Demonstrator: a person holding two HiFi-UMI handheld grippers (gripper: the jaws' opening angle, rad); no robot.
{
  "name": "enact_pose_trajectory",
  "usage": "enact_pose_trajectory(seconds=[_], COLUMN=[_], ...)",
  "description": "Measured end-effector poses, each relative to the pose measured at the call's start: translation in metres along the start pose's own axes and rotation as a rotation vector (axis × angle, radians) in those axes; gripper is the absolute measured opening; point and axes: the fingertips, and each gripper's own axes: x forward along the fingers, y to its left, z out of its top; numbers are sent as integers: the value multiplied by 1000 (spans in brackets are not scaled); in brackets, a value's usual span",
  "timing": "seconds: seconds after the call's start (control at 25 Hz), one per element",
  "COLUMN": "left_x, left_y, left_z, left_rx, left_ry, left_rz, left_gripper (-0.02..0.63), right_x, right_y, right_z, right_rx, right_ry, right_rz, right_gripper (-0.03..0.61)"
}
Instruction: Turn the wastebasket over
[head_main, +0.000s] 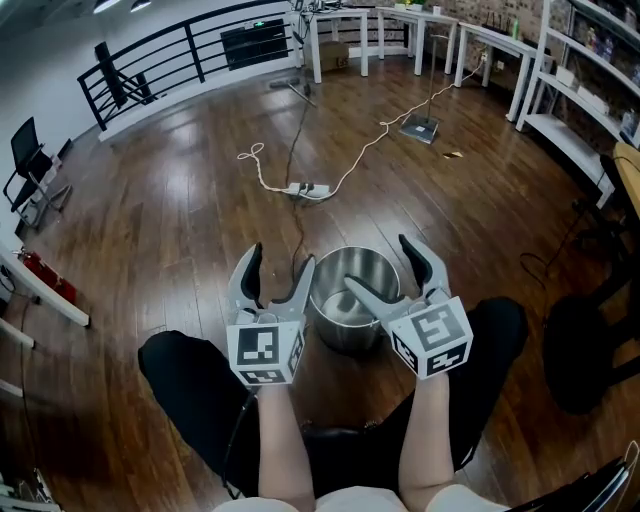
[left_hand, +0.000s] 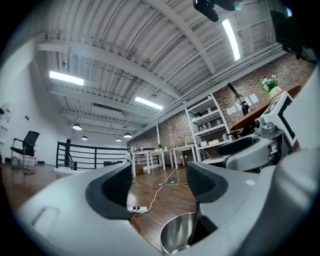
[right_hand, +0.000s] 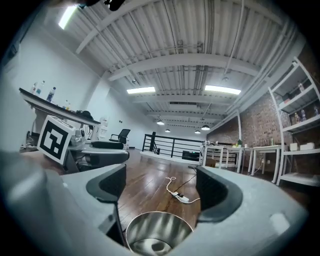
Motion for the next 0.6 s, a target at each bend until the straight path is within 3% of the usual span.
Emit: enact_pose_trajectory(seconds=[0.28,0.6], left_x=[26,38], left_y=[25,40], left_z=[-40,-93], left_rx=[-16,-41], left_ry=[45,134], left_rz=[2,-8], left_gripper=[358,357], right_x=[38,72], right_y=[-1,64], right_z=[-40,-133], right_rx=[37,-133], right_ry=[123,542], right_rz=[61,428], right_gripper=[426,426])
